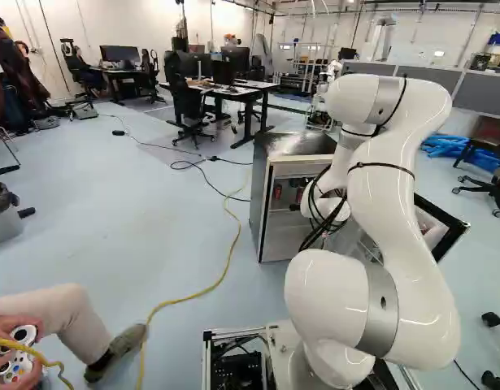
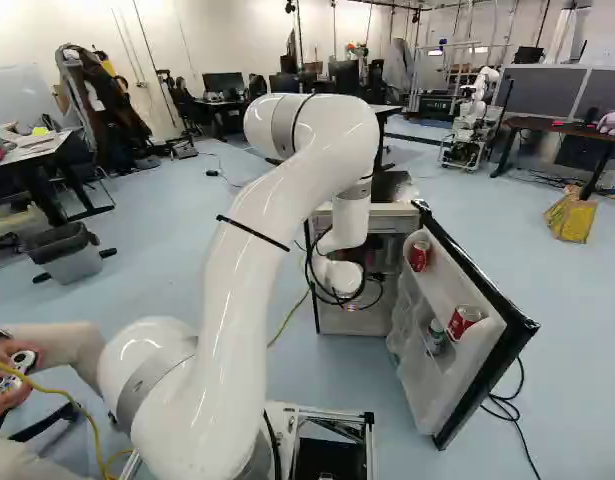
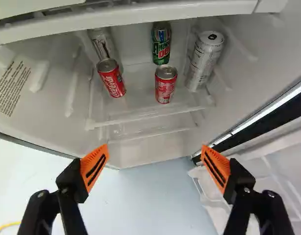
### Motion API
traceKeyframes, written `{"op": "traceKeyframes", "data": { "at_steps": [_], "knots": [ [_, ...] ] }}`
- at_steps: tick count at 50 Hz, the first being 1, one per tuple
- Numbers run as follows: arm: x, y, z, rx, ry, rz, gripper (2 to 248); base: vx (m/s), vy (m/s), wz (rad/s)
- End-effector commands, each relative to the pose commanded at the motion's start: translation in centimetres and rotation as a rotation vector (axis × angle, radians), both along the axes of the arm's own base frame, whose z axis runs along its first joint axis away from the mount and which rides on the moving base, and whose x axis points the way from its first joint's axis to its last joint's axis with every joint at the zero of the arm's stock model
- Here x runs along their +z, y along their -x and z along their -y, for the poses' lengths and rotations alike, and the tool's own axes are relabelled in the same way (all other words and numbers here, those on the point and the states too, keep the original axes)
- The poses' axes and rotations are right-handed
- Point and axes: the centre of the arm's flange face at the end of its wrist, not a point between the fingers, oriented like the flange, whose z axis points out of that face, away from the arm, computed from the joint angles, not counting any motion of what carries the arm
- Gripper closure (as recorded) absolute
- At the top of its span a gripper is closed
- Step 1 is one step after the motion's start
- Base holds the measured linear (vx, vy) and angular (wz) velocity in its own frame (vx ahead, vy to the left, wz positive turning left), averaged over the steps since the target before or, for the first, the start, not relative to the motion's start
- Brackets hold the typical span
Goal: Grab a drink from the fridge
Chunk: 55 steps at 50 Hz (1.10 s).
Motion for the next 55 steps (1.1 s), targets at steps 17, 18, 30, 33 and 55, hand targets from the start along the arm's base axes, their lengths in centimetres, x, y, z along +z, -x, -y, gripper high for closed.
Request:
{"op": "traceKeyframes", "data": {
  "at_steps": [17, 18, 30, 33, 55],
  "knots": [
    [-2.1, -0.5, 0.1, 0.027, -0.008, -0.017, 3, 0.000, 0.000, 0.000],
    [-2.3, -0.6, 0.1, 0.028, -0.009, -0.018, 3, 0.000, 0.000, 0.000],
    [-3.8, -0.9, 0.0, 0.048, -0.013, -0.010, 3, 0.000, 0.000, 0.000],
    [-4.1, -1.0, 0.0, 0.053, -0.014, -0.004, 3, 0.000, 0.000, 0.000],
    [-6.6, -1.7, -0.1, 0.091, -0.018, 0.052, 3, 0.000, 0.000, 0.000]
  ]
}}
